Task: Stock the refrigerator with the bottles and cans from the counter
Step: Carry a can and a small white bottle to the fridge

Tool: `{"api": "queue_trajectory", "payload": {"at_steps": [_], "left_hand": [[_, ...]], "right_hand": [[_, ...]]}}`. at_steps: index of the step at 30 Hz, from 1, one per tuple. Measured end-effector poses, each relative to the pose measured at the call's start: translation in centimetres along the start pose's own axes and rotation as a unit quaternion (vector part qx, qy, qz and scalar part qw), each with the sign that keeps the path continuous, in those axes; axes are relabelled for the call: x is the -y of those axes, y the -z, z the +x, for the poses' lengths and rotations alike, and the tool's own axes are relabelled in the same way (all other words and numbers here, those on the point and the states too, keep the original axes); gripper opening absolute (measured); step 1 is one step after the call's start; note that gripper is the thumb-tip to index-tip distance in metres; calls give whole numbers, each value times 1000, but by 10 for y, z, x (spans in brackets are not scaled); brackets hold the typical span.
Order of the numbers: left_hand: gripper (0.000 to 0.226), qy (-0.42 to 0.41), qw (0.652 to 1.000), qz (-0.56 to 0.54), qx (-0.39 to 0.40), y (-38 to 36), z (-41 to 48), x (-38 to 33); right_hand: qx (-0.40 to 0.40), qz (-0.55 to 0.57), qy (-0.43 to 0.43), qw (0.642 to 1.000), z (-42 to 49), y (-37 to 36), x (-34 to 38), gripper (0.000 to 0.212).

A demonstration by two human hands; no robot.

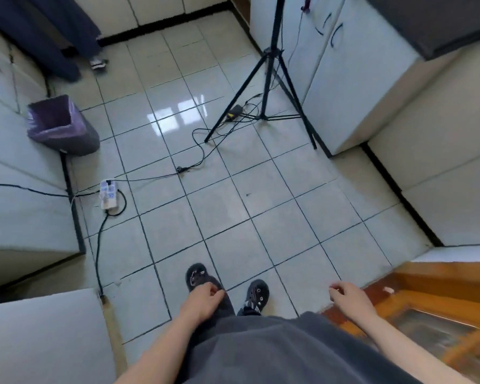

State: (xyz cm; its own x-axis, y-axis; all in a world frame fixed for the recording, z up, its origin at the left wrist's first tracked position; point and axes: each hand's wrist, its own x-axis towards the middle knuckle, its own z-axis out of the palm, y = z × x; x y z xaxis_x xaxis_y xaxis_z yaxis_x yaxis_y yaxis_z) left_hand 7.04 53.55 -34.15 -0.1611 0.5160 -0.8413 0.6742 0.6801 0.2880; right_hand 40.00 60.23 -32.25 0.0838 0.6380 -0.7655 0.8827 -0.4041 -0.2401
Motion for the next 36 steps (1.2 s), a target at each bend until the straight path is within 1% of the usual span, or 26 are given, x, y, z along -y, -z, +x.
{"api": "queue_trajectory", "payload": {"at_steps": [2,4,6,9,12,14,16,18,21,23,24,27,29,31,33,35,36], "left_hand": [[33,-23,998,57,-10,2,8,-37],[32,-24,997,69,-12,9,21,-72],[24,-22,998,56,21,14,36,-109],[18,-37,996,47,62,19,65,-173],[18,-76,987,115,86,13,104,-251],[19,-96,974,179,105,8,131,-308],[27,-109,955,248,121,4,158,-370],[36,-127,929,323,125,3,177,-432],[39,-189,894,392,104,0,202,-531],[39,-233,882,402,84,-5,215,-596],[38,-248,881,395,80,-9,217,-624],[40,-274,895,343,74,-27,220,-692],[38,-273,900,331,79,-41,220,-722],[31,-261,894,349,108,-58,218,-739],[30,-239,891,356,148,-75,216,-751],[30,-220,902,327,176,-86,215,-761],[27,-210,910,308,179,-89,216,-768]], "right_hand": [[-18,57,-38,997,8,19,-24,14],[-31,125,-66,989,18,31,-47,15],[-35,172,-94,980,28,38,-65,13],[-42,235,-132,962,44,44,-89,19],[-38,293,-173,940,62,61,-117,21],[-48,321,-217,921,72,84,-137,15],[-77,349,-252,899,79,115,-158,15],[-122,383,-280,872,81,153,-174,17],[-197,416,-302,835,89,203,-193,12],[-224,436,-308,815,95,228,-199,8],[-230,450,-312,805,98,236,-200,8],[-221,484,-328,780,116,250,-206,9],[-211,497,-329,775,133,263,-210,11],[-203,497,-314,783,154,283,-219,13],[-189,481,-286,807,177,313,-233,14],[-174,463,-254,831,201,352,-250,11],[-167,449,-239,845,213,376,-259,13]]}}
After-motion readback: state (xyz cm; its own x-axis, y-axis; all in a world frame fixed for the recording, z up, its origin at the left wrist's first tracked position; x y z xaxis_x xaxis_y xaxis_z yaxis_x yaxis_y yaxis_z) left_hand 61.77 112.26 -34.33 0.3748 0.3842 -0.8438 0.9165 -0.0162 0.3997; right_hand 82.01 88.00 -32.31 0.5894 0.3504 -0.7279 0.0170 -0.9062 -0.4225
